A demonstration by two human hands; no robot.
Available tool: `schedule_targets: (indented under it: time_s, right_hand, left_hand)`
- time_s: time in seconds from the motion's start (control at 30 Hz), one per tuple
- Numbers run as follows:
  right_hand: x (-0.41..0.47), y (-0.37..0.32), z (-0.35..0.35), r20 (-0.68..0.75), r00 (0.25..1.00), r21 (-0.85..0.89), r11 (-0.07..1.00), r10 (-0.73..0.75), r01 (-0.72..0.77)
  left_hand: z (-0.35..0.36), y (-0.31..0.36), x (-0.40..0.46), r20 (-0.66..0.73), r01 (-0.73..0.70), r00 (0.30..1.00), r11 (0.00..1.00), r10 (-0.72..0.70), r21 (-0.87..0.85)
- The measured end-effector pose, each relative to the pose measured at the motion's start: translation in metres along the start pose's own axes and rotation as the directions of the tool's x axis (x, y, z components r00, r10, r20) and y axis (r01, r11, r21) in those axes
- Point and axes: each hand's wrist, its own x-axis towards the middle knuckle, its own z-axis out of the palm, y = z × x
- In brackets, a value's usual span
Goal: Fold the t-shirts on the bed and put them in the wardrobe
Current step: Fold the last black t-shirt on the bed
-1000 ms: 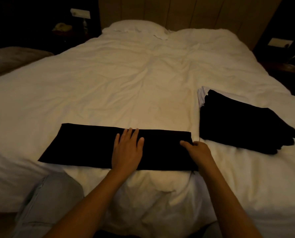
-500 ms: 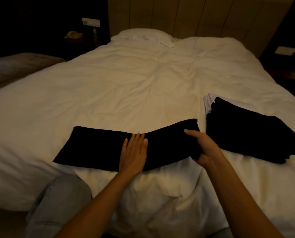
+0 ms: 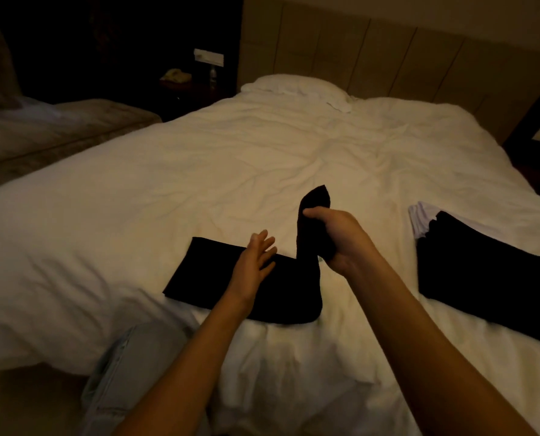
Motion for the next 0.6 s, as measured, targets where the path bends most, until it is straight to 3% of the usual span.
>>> schedule_targets:
  time_s: [0.17, 0.37, 0.6]
  right_hand:
    - [0.007, 0.011, 0.061, 0.062, 0.998, -0.194, 0.981, -0.008, 0.020]
    - [0.018, 0.046, 0.122, 0.081, 0.997, -0.399, 0.917, 0.014, 0.019]
    - [0.024, 0.077, 0.149, 0.138, 0.986, -0.480, 0.877, 0.093, -0.015]
  left_hand:
    - [-0.055, 0.015, 0.004, -0.053, 0.134, 0.987, 0.965, -0.149, -0.225]
    - [-0.096, 0.029, -0.005, -0.010, 0.235, 0.969, 0.931, -0.247, -0.280]
    - [-0.121, 0.036, -0.003, -0.028, 0.258, 0.961, 0.931, -0.274, -0.259]
